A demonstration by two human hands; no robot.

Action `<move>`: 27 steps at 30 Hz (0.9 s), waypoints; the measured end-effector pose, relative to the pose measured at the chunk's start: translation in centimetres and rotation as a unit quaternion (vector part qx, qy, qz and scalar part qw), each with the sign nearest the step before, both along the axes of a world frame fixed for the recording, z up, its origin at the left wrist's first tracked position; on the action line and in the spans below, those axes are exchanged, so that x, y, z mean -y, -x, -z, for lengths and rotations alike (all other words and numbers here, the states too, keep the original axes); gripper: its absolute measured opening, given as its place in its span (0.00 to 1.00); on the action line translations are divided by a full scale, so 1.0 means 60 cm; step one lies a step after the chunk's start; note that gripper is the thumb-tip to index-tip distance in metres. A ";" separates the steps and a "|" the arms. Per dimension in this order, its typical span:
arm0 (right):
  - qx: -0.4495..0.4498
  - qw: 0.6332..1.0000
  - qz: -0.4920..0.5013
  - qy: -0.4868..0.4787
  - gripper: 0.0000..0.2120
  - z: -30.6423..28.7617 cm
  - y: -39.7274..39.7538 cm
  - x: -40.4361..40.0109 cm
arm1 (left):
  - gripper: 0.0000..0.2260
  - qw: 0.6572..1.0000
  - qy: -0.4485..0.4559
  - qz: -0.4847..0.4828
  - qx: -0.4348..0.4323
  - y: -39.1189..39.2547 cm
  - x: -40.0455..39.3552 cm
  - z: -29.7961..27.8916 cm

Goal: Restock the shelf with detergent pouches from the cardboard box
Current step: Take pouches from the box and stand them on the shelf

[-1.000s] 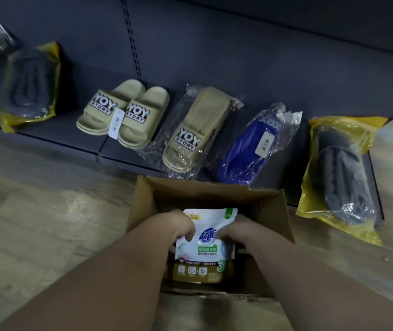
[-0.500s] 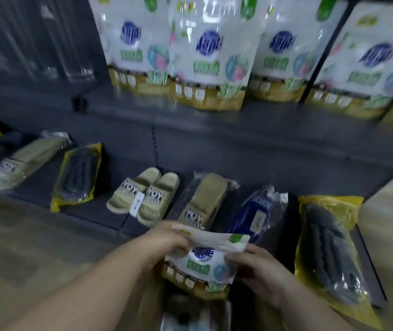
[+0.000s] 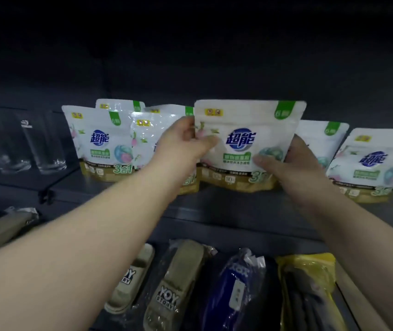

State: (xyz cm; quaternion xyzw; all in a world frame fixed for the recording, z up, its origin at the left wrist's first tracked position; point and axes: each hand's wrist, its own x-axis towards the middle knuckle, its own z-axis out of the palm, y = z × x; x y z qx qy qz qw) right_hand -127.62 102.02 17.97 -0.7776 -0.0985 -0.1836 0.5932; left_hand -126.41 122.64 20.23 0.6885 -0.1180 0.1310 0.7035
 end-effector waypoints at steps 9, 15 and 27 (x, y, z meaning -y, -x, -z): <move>-0.082 0.995 -0.042 0.047 0.21 0.090 -0.029 0.020 | 0.13 0.986 -0.116 -0.116 -0.009 0.004 0.029 0.153; -0.075 0.995 -0.044 0.044 0.20 0.092 -0.027 0.017 | 0.10 0.981 -0.109 -0.161 -0.023 -0.002 0.035 0.155; -0.075 0.997 -0.023 0.029 0.26 0.106 -0.034 0.022 | 0.10 0.972 -0.108 -0.210 -0.001 0.008 0.028 0.169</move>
